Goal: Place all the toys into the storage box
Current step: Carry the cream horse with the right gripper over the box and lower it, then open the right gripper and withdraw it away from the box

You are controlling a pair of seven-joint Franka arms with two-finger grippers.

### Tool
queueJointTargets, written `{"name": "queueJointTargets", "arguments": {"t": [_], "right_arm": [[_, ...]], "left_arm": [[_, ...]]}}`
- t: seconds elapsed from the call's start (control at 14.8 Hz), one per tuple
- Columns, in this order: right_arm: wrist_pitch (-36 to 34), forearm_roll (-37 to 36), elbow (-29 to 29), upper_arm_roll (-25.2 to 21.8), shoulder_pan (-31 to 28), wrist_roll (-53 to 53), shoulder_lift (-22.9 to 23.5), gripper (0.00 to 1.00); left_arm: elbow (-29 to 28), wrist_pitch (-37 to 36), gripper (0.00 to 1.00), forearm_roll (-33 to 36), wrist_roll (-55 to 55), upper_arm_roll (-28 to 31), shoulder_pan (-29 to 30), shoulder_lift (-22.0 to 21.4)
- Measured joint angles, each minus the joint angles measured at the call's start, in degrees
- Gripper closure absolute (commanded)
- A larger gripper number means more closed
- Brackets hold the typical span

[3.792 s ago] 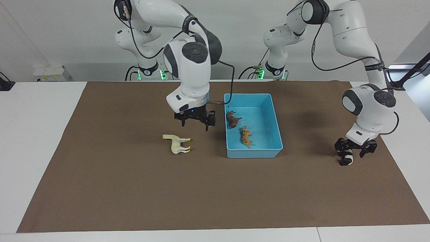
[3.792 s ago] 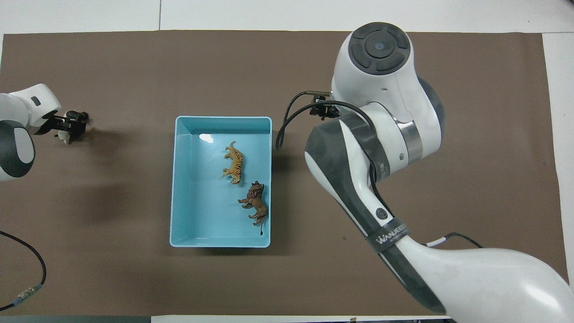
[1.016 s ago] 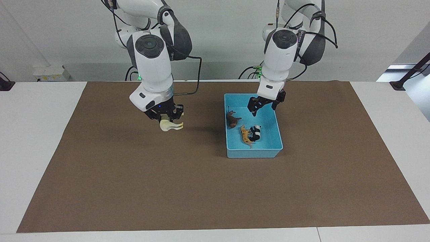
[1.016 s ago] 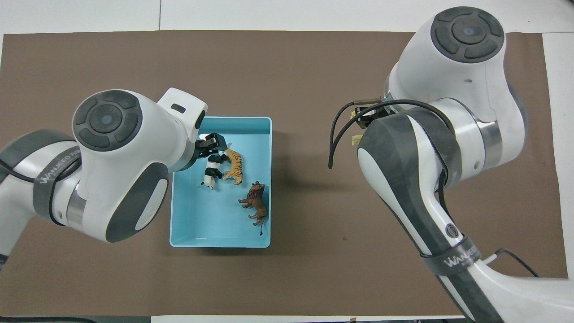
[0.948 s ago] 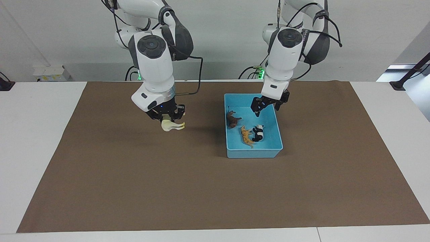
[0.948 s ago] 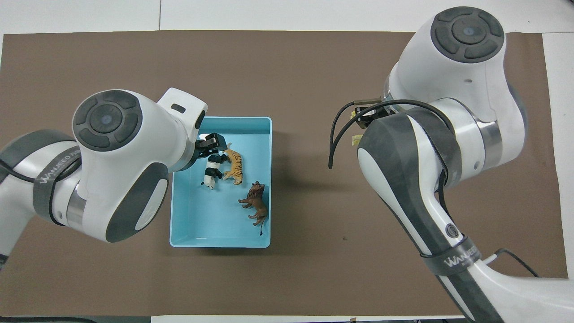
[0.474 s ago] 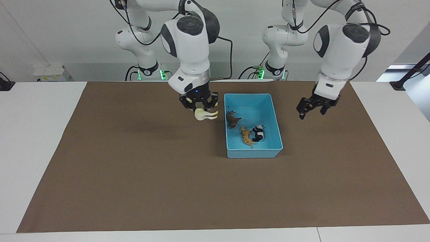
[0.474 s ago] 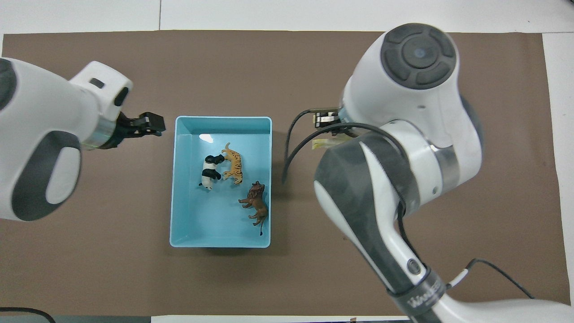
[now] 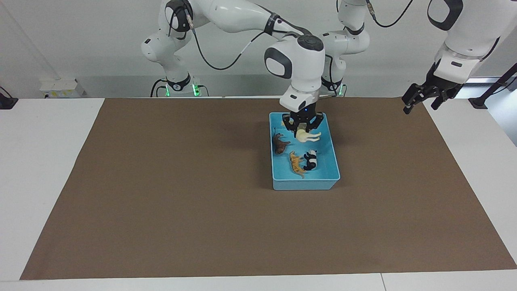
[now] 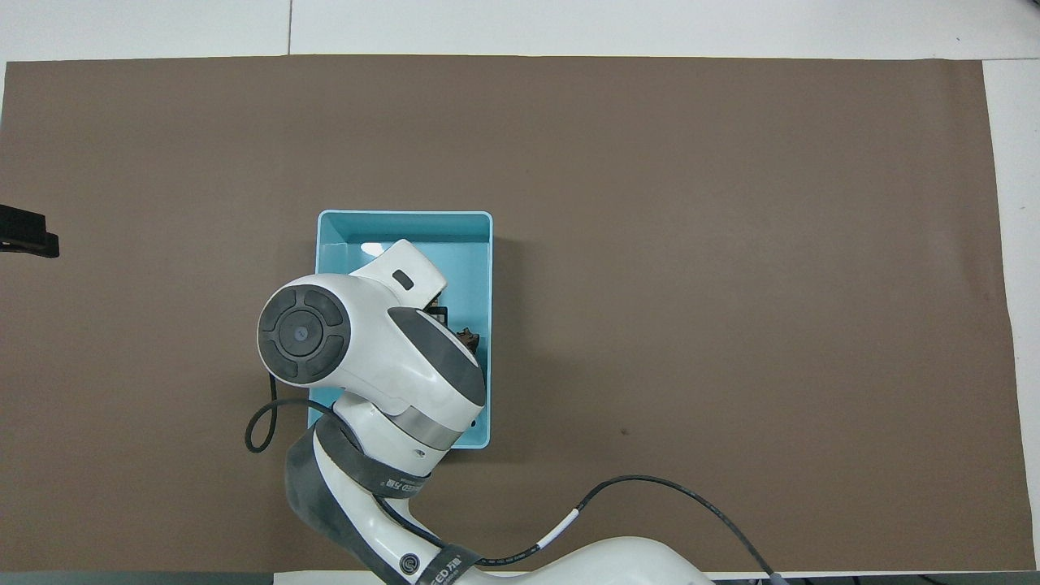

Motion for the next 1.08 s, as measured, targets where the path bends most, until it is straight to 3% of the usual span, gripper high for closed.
{"name": "queueJointTargets", "arguments": {"t": [0.27,0.47,0.74,1.08], "right_arm": [[-5.3,-0.1,2.2,-0.6,-1.0,6.7,-1.1,0.0],[-10.0,-1.6,3.3,-1.8,-3.4,5.2,-6.3,0.0],[-17.1,-1.5,3.2,-2.2,-17.2,-14.0,-15.1,0.0],[-19.7,-1.5,-0.6,-2.4,-32.7,-33.8,-18.4,0.0]], "left_arm": [[-2.8,1.9,0.0,0.0,0.0,-0.4,-0.1,0.6],[-6.5,3.5,0.0,0.0,0.0,-1.0,-0.2,-0.4],[-7.3,3.4,0.0,0.0,0.0,-1.5,-0.6,-1.1],[-7.2,3.2,0.0,0.0,0.0,-1.5,-1.6,-1.0]]}}
